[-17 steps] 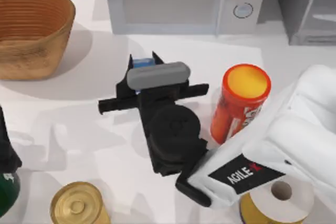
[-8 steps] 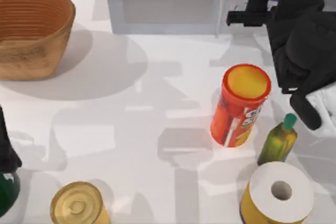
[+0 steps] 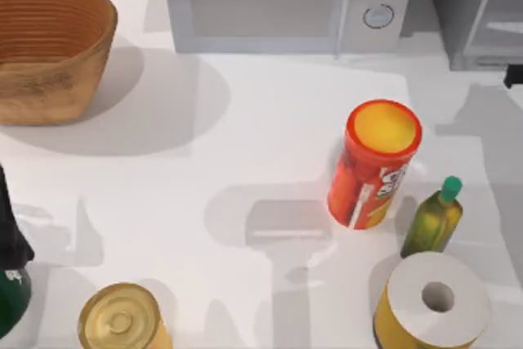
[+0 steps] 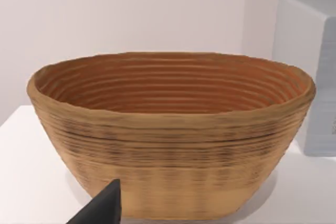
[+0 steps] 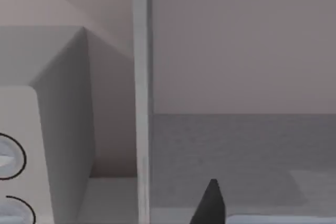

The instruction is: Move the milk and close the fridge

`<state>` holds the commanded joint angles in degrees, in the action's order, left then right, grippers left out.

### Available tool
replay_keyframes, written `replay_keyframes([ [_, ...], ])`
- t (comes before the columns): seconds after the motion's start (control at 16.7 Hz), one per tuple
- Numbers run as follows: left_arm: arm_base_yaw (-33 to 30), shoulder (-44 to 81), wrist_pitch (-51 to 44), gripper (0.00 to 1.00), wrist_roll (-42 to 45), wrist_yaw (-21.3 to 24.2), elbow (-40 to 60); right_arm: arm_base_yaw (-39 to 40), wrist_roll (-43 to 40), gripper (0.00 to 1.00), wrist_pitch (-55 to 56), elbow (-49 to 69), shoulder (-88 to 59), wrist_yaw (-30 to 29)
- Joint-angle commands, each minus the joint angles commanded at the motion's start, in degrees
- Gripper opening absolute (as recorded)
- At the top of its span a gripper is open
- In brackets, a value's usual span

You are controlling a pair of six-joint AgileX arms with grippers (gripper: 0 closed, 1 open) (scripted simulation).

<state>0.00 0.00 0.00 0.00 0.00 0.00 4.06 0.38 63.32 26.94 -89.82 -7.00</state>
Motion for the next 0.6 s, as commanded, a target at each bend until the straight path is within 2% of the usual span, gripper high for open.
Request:
replay_keyframes([
  [0.24,0.0,0.0,0.0,1.0,0.0,0.0,0.0,-3.2,0.5,0.0,0.5,-4.5,3.6,4.7],
  [0.6,0.0,0.0,0.0,1.0,0.0,0.0,0.0,-3.3,0.6,0.0,0.4,-3.8,2.7,4.7],
])
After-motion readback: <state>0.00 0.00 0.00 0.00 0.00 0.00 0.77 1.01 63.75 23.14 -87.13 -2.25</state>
